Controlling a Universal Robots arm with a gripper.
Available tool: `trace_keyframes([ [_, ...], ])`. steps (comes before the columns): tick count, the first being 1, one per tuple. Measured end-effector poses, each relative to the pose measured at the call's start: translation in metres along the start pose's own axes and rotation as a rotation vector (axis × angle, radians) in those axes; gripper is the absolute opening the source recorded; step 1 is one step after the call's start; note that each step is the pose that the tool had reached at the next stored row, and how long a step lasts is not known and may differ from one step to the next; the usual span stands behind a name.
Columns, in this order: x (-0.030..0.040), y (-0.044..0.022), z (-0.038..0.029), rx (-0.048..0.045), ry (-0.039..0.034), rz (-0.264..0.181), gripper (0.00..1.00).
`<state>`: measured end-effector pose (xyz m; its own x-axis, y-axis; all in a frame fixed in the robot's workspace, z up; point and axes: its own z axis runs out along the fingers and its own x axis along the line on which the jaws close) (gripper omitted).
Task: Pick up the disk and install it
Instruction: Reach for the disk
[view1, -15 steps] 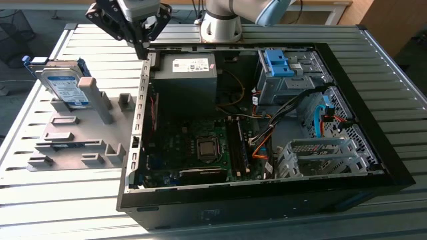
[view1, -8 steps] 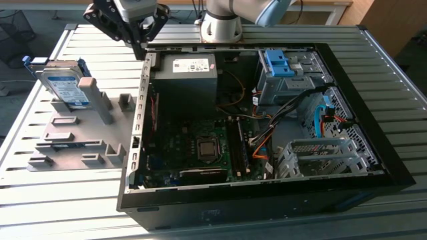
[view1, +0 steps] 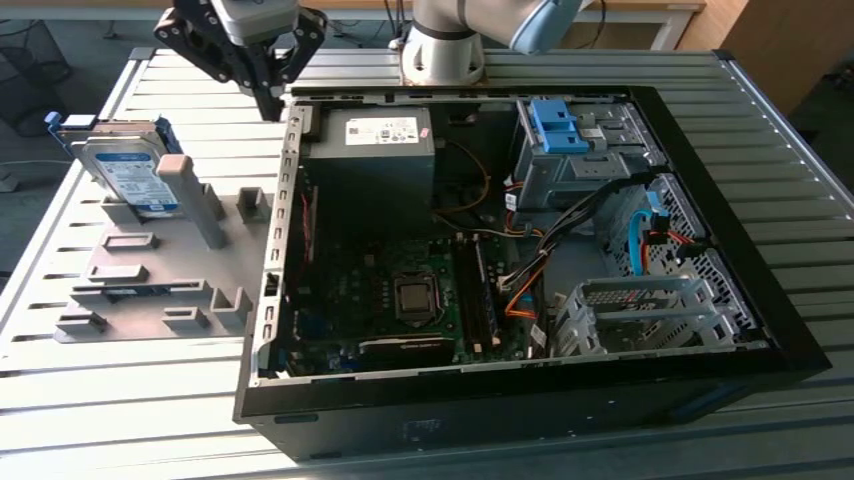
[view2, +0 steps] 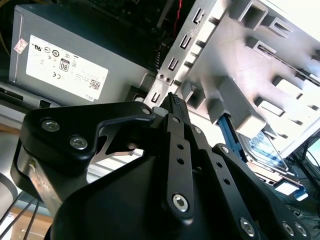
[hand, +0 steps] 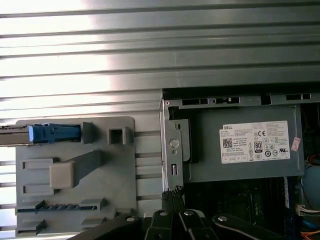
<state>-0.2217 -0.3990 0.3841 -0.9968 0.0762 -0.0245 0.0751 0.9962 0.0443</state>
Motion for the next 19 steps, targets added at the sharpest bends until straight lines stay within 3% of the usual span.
trace_keyframes([
  [19, 0.0131, -0.0010, 0.0010, 0.0000, 0.0000, 0.000, 0.11],
])
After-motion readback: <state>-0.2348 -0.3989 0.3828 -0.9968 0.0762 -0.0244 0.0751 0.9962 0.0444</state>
